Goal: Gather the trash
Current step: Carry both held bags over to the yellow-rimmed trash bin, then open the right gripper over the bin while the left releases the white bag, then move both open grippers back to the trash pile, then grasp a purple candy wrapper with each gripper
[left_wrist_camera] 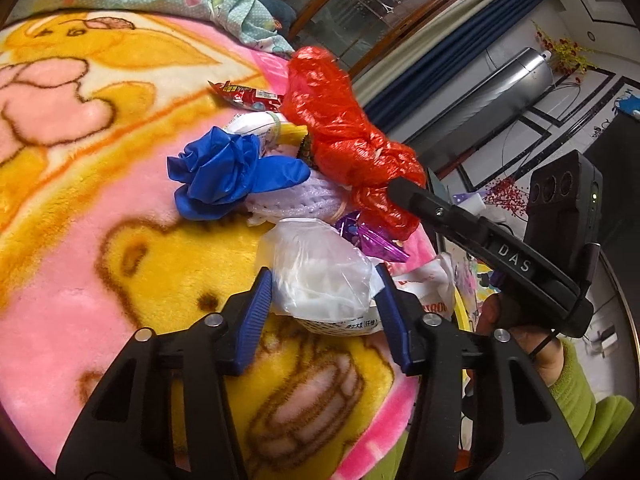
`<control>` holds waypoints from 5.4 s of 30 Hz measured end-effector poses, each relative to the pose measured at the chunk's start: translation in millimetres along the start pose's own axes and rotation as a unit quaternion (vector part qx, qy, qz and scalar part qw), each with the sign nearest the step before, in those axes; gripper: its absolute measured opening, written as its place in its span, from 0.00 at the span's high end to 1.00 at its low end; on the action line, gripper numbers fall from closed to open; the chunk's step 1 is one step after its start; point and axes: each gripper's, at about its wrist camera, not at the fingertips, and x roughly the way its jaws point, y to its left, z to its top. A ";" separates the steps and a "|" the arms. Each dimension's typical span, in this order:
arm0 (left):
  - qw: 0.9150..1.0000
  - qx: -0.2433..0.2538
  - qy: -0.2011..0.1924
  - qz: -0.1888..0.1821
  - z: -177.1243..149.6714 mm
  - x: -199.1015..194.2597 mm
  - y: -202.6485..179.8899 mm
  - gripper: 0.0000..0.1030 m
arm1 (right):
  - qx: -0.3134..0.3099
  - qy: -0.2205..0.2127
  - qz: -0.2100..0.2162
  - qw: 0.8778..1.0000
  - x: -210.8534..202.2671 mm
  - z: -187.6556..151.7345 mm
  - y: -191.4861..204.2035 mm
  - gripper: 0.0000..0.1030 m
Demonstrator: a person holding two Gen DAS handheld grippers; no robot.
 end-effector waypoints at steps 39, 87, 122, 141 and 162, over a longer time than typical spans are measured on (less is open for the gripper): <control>0.975 0.185 -0.092 0.083 25.3 19.5 -90.7 0.63 | 0.100 -0.144 -0.065 0.982 -145.7 -20.2 -68.8 0.84; 0.938 0.345 0.026 0.007 -58.5 156.2 -228.4 0.47 | 0.313 -0.088 -0.212 0.922 -223.7 -148.3 -221.3 0.58; 0.969 0.190 -0.096 0.129 -6.8 22.8 -112.2 0.11 | 0.103 -0.095 -0.103 0.985 -155.5 -62.0 -65.5 0.34; 0.982 0.086 -0.085 0.144 13.1 -8.5 -24.3 0.11 | 0.020 -0.027 -0.062 0.998 -73.8 -62.7 -5.7 0.34; 0.994 0.090 0.015 0.056 -2.0 40.6 -9.6 0.57 | 0.060 0.053 -0.008 0.997 -10.9 -73.9 -23.2 0.81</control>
